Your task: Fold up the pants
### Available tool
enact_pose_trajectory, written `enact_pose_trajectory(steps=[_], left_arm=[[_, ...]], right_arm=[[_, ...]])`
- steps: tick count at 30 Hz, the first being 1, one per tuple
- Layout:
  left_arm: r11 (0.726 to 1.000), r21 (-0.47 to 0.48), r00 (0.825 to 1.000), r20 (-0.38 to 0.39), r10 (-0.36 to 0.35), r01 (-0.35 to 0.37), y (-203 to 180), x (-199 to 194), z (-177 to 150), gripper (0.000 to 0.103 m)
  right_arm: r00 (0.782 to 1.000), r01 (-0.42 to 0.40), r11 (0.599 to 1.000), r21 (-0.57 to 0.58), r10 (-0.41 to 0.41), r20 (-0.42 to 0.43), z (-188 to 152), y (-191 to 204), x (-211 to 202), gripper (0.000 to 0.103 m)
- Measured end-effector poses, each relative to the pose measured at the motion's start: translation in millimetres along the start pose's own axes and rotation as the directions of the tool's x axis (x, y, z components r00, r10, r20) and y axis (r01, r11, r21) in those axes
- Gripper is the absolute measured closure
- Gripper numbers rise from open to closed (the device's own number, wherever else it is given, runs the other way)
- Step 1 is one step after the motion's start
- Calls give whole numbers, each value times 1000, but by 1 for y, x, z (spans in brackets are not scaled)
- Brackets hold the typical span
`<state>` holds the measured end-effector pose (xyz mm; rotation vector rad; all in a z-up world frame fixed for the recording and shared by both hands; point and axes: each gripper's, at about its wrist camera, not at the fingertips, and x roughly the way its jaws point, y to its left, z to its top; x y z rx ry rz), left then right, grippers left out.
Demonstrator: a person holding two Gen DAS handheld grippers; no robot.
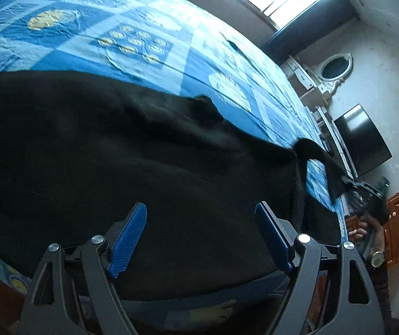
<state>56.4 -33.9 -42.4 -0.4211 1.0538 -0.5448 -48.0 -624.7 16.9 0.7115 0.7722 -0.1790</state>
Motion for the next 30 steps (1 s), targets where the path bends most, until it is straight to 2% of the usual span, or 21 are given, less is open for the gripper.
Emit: enact_pose_trajectory(steps=[3, 4, 5, 6, 7, 8, 9, 10, 11, 12, 13, 15, 16, 18, 20, 23, 27, 30], left_arm=[[1000, 18, 1000, -12, 6, -6, -7, 7, -2, 24], [999, 30, 1000, -16, 10, -9, -11, 9, -3, 24], [999, 37, 1000, -20, 12, -11, -13, 11, -4, 24], [999, 42, 1000, -26, 14, -13, -15, 13, -4, 24], [999, 47, 999, -31, 15, -14, -18, 15, -5, 24], [999, 49, 999, -32, 16, -15, -20, 15, -6, 24], [999, 50, 999, -33, 16, -14, -21, 16, -6, 24], [999, 51, 999, -37, 14, -12, -23, 17, -8, 24], [999, 52, 999, -40, 14, -11, -24, 17, -9, 24], [998, 54, 999, -43, 15, -13, -24, 18, -10, 24], [998, 58, 999, -42, 20, -18, -24, 18, -11, 24], [998, 63, 999, -40, 27, -25, -28, 19, -13, 24], [998, 62, 999, -40, 24, -22, -29, 19, -14, 23], [999, 51, 999, -37, 5, -3, -34, 19, -15, 23], [999, 37, 999, -24, -26, 27, -42, 17, -19, 23], [994, 43, 995, -7, -104, 104, -63, 12, -29, 23], [973, 55, 974, -37, -224, 226, -99, 16, -48, 23], [960, 47, 959, -79, -273, 278, -117, 27, -62, 23]], right_arm=[[985, 170, 985, -25, -169, 40, 16, -47, -36, 94], [968, 247, 968, -46, -245, 44, 23, -63, -41, 93], [955, 296, 954, -56, -295, 28, 28, -79, -47, 86], [939, 343, 937, -58, -344, 1, 29, -97, -46, 71], [915, 403, 914, -42, -404, -10, 30, -112, -47, 63], [899, 437, 899, -12, -437, -11, 27, -125, -51, 51], [898, 440, 898, 13, -440, -11, 23, -133, -53, 48], [911, 412, 909, 65, -413, 3, 15, -144, -61, 48], [935, 349, 929, 125, -354, 19, 5, -151, -69, 48], [967, 240, 950, 199, -251, 33, -7, -158, -76, 48], [986, 140, 951, 275, -158, 46, -20, -160, -74, 48], [998, -10, 916, 402, -15, 60, -44, -165, -80, 48], [996, -86, 874, 479, 67, 55, -63, -172, -76, 48], [991, -128, 818, 561, 132, 33, -90, -180, -66, 48], [988, -143, 795, 589, 147, 41, -104, -186, -62, 49], [983, -185, 769, 612, 155, 102, -109, -196, -61, 52], [982, -182, 755, 630, 110, 152, -112, -200, -70, 52], [985, -163, 745, 646, 85, 150, -115, -207, -69, 52]])
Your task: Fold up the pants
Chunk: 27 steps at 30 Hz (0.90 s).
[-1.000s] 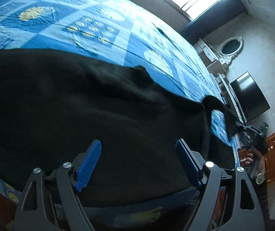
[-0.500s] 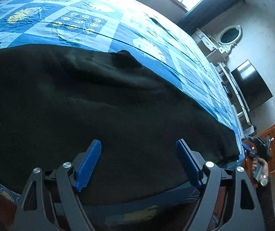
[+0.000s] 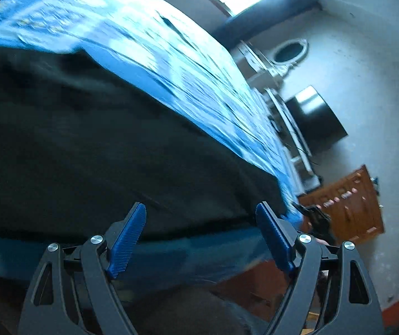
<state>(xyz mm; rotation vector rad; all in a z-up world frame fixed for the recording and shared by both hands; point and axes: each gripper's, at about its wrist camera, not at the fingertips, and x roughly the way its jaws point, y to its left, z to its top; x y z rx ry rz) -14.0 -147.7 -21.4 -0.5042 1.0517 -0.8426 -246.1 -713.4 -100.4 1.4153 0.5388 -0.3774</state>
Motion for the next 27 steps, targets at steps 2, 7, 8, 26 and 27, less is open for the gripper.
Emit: enact_pose_trajectory(steps=[2, 7, 8, 26, 27], left_arm=[[1000, -12, 999, -30, -15, 15, -5, 15, -8, 23], [997, -75, 994, -99, -37, 30, -8, 45, -22, 23], [996, -78, 994, -106, -37, 29, -9, 51, -25, 23], [995, -97, 992, -128, -25, 12, -15, 66, -35, 23], [995, -98, 991, -130, -19, 7, -14, 66, -36, 23]], right_arm=[[1000, -8, 1000, 16, 8, 13, 5, -5, -2, 52], [1000, -6, 1000, -10, 7, 31, 12, -6, 12, 58], [1000, 3, 1000, -17, -2, 29, 12, -6, 12, 70], [999, 5, 992, -123, 1, 44, 18, -18, -20, 98], [999, 1, 995, -104, 3, 40, 19, -24, -21, 98]])
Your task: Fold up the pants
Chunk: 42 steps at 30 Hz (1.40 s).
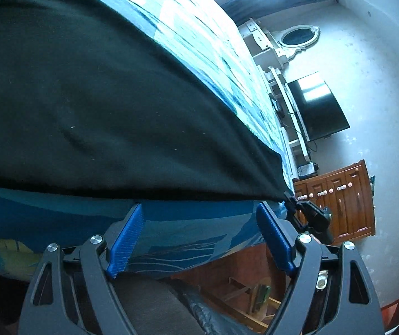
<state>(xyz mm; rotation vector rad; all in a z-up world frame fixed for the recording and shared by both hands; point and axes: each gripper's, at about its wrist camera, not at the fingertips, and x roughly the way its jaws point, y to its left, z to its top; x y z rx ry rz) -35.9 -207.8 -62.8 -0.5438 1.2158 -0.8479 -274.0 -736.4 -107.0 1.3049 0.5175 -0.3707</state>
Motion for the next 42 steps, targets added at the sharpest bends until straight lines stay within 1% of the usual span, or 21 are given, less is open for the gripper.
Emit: enact_pose_trajectory(steps=[2, 5, 10, 13, 15, 16, 17, 18, 21, 24, 28, 29, 31, 32, 34, 36, 37, 38, 40, 41, 42], left_arm=[[1000, -3, 1000, -2, 11, -11, 3, -2, 0, 23], [1000, -3, 1000, 2, 27, -27, 6, -5, 2, 23], [998, 31, 999, 14, 50, -51, 10, -20, 4, 23], [994, 66, 996, 25, 83, -85, 11, -32, 8, 23], [991, 86, 994, 41, 98, -102, 12, -41, 11, 23], [989, 101, 993, 52, 106, -110, 13, -49, 14, 23], [987, 110, 992, 58, 109, -115, 14, -54, 16, 23], [985, 119, 991, 65, 116, -123, 16, -60, 19, 23], [984, 114, 988, 85, 130, -139, 25, -76, 28, 23], [985, 74, 984, 105, 146, -154, 37, -93, 34, 23], [994, 39, 987, 128, 94, -100, 48, -120, 34, 23], [995, 42, 987, 136, 83, -89, 48, -124, 33, 23], [997, 55, 987, 157, 38, -47, 46, -135, 30, 23], [998, 62, 986, 165, -16, 6, 45, -141, 27, 23], [995, 75, 982, 170, -85, 73, 41, -150, 25, 23], [992, 88, 976, 188, -108, 93, 40, -159, 26, 23], [991, 94, 972, 207, -115, 97, 40, -165, 26, 22], [991, 96, 969, 222, -111, 92, 42, -172, 28, 18], [995, 87, 961, 264, -77, 56, 46, -183, 32, 17], [996, 75, 959, 277, -63, 44, 51, -190, 34, 17], [998, 48, 956, 289, -45, 32, 58, -197, 36, 17]], right_arm=[[1000, -11, 1000, 20, 11, 5, 1, -6, 2, 98], [1000, 5, 1000, -17, -5, 17, 0, -3, 6, 98], [999, -47, 996, 76, 46, 7, 1, -15, 1, 97], [1000, -9, 999, 51, 8, 26, 6, -8, -11, 84], [997, 16, 1000, 19, -18, 81, 17, 0, -24, 58], [996, 23, 1000, 1, -23, 87, 24, 3, -27, 52], [997, 24, 1000, -17, -23, 72, 31, 6, -26, 41], [999, 13, 999, -47, -11, 40, 40, 10, -21, 40], [999, -6, 992, -124, 1, -42, 55, 18, 0, 40], [994, 5, 977, -215, -28, -103, 64, 30, 23, 40], [974, -20, 957, -290, -46, -221, 71, 39, 54, 39], [966, -45, 956, -289, -32, -258, 73, 41, 60, 34], [948, -81, 954, -289, -16, -317, 75, 46, 69, 32], [936, -105, 955, -277, 0, -352, 76, 49, 73, 32], [889, -188, 956, -227, 68, -453, 70, 49, 80, 32], [855, -226, 947, -227, 81, -512, 60, 53, 87, 32], [855, -221, 946, -236, 72, -513, 60, 55, 90, 32], [858, -222, 950, -221, 82, -507, 61, 56, 92, 32], [871, -227, 960, -166, 124, -476, 66, 54, 93, 35], [876, -224, 962, -152, 131, -465, 67, 53, 94, 43], [880, -213, 966, -148, 124, -459, 67, 53, 97, 57]])
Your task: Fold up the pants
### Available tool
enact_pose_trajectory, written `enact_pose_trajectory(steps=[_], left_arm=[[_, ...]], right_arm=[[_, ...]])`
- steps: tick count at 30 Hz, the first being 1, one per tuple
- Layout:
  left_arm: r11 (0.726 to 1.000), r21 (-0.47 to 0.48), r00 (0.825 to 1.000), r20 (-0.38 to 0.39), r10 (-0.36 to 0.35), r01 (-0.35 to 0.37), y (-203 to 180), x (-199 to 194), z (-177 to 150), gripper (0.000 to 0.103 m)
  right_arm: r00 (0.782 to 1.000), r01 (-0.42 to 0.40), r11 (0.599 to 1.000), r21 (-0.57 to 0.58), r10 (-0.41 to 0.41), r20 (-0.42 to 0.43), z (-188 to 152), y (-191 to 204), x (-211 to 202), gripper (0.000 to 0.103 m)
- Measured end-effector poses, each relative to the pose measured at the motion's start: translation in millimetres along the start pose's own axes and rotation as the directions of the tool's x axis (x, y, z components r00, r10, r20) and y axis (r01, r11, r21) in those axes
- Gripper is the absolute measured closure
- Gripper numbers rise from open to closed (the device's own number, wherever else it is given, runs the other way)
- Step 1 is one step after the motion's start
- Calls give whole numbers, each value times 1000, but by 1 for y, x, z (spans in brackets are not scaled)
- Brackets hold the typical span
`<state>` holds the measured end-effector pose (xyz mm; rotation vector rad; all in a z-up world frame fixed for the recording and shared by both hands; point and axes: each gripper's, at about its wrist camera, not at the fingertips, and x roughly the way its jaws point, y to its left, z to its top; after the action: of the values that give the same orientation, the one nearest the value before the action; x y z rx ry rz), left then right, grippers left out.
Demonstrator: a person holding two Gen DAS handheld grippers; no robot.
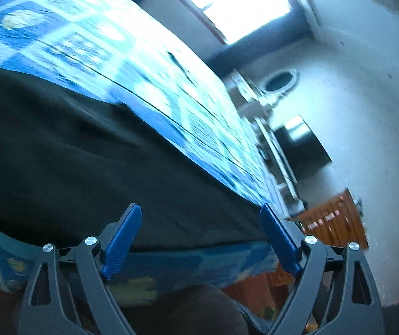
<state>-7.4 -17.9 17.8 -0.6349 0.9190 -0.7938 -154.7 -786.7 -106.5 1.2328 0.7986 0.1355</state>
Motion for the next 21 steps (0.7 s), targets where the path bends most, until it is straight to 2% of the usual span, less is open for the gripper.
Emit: enact_pose_trajectory(steps=[1, 2, 6, 8, 13, 17, 19, 21], left_arm=[[999, -29, 1000, 11, 20, -20, 9, -7, 4, 17], [998, -49, 999, 23, 35, -34, 16, -13, 5, 17], [981, -133, 987, 61, 148, -139, 55, -44, 14, 17], [956, -187, 968, 58, 243, -228, 79, -60, 20, 17], [912, -288, 940, 88, 329, -292, 130, -94, 37, 17], [892, -288, 914, 108, 391, -348, 163, -113, 51, 17], [892, -279, 913, 99, 395, -355, 179, -117, 58, 17], [901, -275, 926, 80, 368, -335, 189, -116, 64, 17]], right_arm=[[1000, 19, 1000, 8, -19, -5, -3, -4, 3, 67], [999, 41, 999, 15, -41, -17, -5, -7, 8, 87], [999, 42, 999, 18, -42, 32, -11, -6, 10, 88], [997, 48, 999, 25, -50, 56, -12, -5, 11, 88], [995, 14, 1000, 24, -16, 95, -21, 3, 12, 88], [995, 24, 1000, 7, -25, 99, -23, 9, 10, 88], [993, 53, 999, 9, -53, 103, -25, 13, 8, 88], [993, 59, 998, 14, -60, 106, -26, 13, 5, 88]])
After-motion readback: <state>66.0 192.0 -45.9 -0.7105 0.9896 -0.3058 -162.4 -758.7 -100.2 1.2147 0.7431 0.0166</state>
